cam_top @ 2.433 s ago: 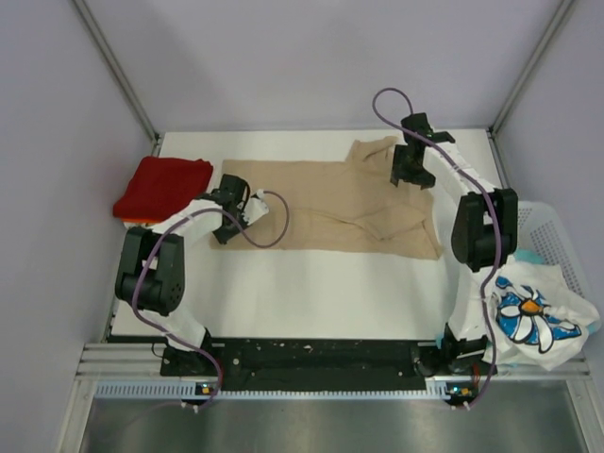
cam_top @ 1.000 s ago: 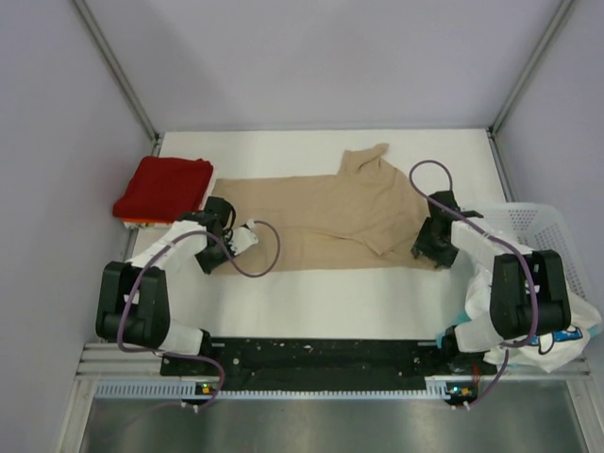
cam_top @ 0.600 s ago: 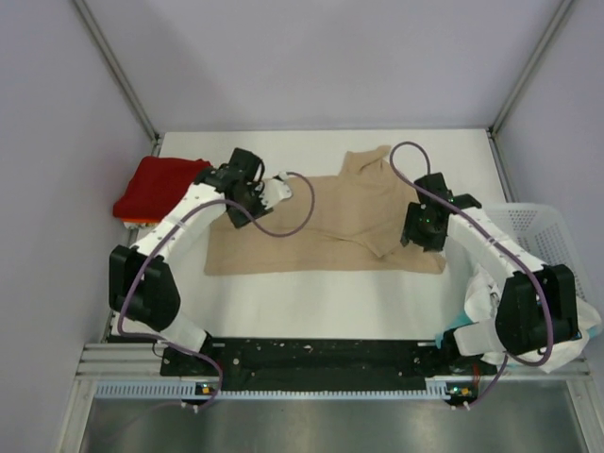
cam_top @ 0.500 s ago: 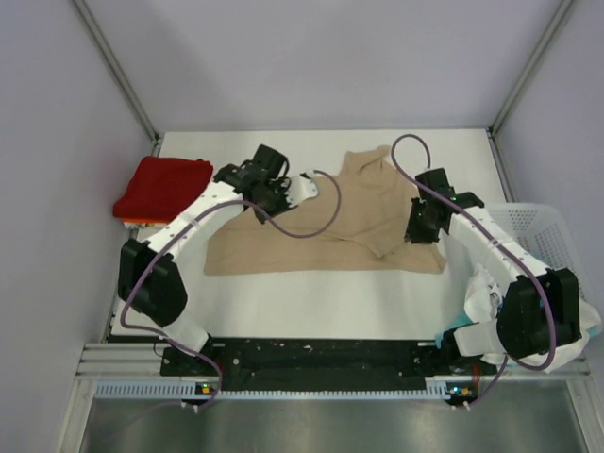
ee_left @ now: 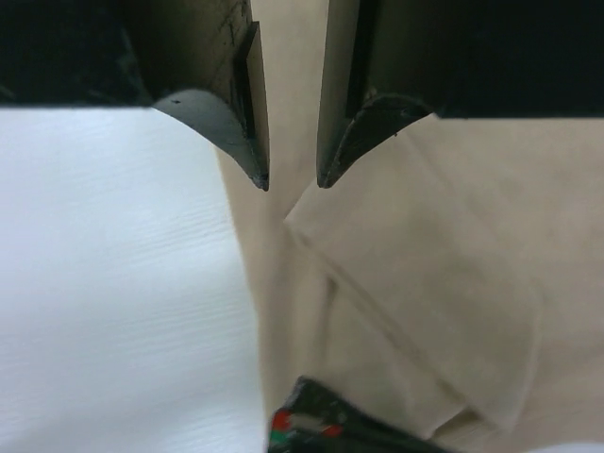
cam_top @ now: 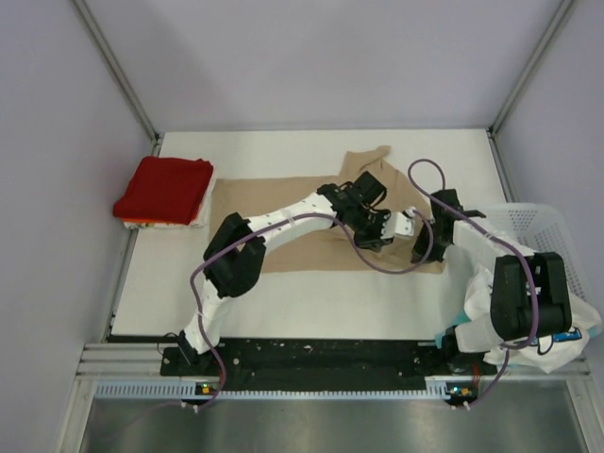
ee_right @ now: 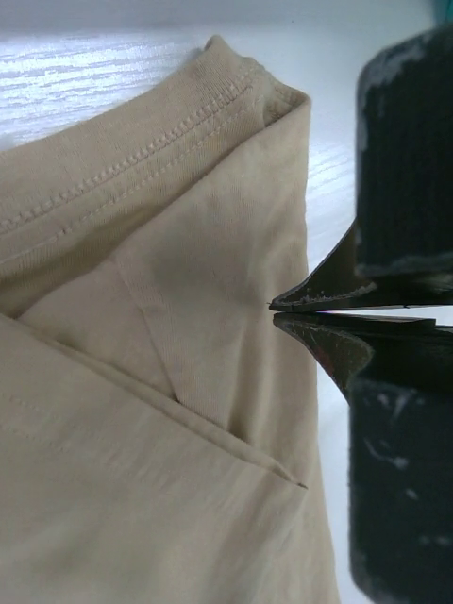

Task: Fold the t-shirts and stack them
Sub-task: Fold the flattened tshirt in 1/3 of the way

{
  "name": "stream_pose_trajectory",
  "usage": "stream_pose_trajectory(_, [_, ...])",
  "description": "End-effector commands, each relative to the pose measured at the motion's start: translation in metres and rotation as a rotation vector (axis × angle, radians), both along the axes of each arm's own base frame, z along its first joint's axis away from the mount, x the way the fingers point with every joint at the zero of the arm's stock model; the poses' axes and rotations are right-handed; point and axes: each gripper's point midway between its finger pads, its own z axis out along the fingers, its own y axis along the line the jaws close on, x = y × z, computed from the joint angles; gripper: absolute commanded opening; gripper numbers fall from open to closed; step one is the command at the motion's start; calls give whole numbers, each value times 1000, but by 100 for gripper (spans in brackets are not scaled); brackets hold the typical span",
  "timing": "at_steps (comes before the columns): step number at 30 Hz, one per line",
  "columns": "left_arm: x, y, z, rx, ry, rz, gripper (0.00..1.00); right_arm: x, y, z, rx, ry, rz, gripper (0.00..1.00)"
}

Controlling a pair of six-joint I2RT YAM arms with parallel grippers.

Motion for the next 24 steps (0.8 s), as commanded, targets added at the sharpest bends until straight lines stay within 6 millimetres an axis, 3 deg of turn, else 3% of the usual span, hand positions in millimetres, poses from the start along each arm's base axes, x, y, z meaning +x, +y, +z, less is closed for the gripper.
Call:
stream_pose_trajectory(1, [-23, -23, -7, -75, 19, -145, 32, 11, -5, -3, 24, -42, -39, 0])
stream_pose_trajectory(6, [-12, -35, -28, -88, 23, -94, 28, 9, -8, -9, 45, -29, -64, 0])
stream_pose_trajectory(12, [-7, -25, -59, -24, 1, -85, 27, 7, -11, -10, 44, -29, -69, 0])
stream_pose_trajectory(24, [1, -22, -70, 29, -50, -64, 31, 3, -12, -15, 38, -10, -63, 0])
